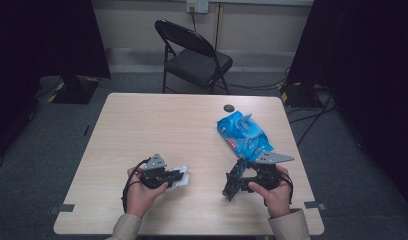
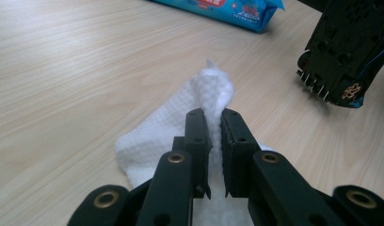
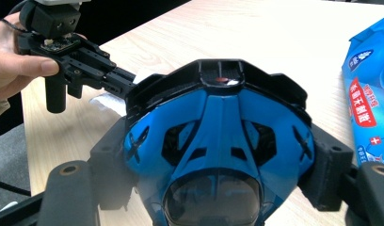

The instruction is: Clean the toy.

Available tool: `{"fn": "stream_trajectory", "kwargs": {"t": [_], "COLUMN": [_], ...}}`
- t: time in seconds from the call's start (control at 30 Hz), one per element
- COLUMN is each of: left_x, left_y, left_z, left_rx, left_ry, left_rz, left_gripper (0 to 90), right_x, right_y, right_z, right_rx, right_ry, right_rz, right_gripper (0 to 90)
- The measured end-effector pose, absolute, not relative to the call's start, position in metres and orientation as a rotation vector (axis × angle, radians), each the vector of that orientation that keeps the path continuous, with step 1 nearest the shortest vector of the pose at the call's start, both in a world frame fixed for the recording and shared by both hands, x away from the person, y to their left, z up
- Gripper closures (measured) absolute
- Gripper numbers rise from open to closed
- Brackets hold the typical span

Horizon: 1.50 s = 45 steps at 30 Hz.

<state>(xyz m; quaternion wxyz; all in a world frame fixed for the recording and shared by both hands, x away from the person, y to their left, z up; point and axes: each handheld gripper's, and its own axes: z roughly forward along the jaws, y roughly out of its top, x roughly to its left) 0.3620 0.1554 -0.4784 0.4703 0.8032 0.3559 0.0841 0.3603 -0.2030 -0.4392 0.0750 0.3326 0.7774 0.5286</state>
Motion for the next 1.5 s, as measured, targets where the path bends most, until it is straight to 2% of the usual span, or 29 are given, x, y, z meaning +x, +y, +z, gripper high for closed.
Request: {"fn": "stream_trajectory", "kwargs": {"t": [0.47,1.3,1.5], "left_x": [0.362,0.364,0.364], "left_y": [0.176,0.179,0.179], "left_z": [-0.494,-0.504,-0.503], "left_rx": [1.980,1.973,1.978], "left_ry": [0.913,0.921,0.912], "left_rz": [0.245,0.270,0.303], "left_gripper": [80.5,73.9,65.0], "right_x": [0.382,0.407,0.410], "right_y": [-0.179,-0.140,-0.133], "right_z": [-0.447,-0.457,-0.460], "right_rx": [1.031,0.992,0.983], "right_ry": [2.347,2.389,2.405], "right_rz": [1.557,1.410,1.378], "right_gripper": [25.7,25.3,25.0]}}
